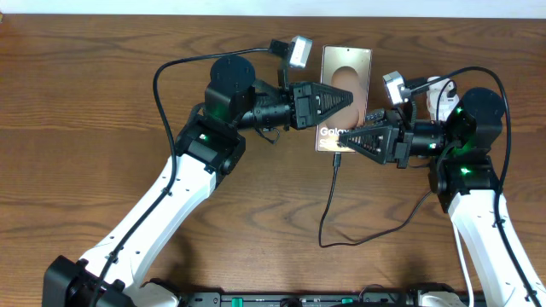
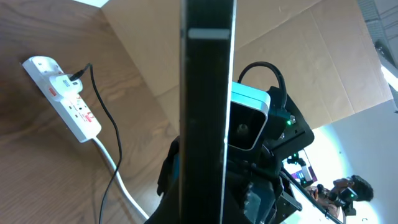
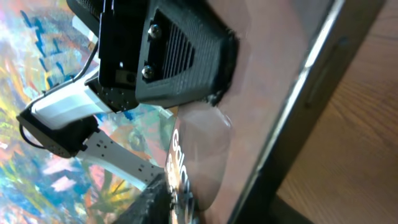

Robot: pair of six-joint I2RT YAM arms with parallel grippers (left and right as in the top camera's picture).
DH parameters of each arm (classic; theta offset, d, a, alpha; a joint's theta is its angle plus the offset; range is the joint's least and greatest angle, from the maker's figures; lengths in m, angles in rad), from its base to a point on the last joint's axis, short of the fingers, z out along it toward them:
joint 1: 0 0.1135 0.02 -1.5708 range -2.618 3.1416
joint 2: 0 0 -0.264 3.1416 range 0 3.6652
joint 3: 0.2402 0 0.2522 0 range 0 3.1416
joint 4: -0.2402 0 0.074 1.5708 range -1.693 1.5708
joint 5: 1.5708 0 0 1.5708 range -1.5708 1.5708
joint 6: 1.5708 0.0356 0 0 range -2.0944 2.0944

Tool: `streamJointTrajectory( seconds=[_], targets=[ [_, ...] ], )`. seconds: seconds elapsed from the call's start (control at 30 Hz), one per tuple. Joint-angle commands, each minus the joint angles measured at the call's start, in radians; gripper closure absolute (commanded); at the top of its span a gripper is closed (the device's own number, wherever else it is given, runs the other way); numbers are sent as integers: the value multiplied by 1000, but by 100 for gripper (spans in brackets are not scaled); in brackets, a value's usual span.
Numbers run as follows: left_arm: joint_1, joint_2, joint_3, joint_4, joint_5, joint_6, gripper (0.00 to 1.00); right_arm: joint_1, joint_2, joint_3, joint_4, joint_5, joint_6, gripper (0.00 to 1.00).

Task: Plug charger to phone and switch on socket

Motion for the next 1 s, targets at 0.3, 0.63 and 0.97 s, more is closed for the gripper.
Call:
streamJointTrajectory(
  seconds=[0.3,0.63,0.97],
  targets=[
    [-2,-5,13,13,37,5,42,-2,-4,13,-2,1,-5,95],
    [111,-5,13,14,-17,55,19,-2,-1,13,-13,24,-5,99],
    [269,-5,13,13,-16,55,4,-1,89,13,-68,102,-28,99]
  ],
)
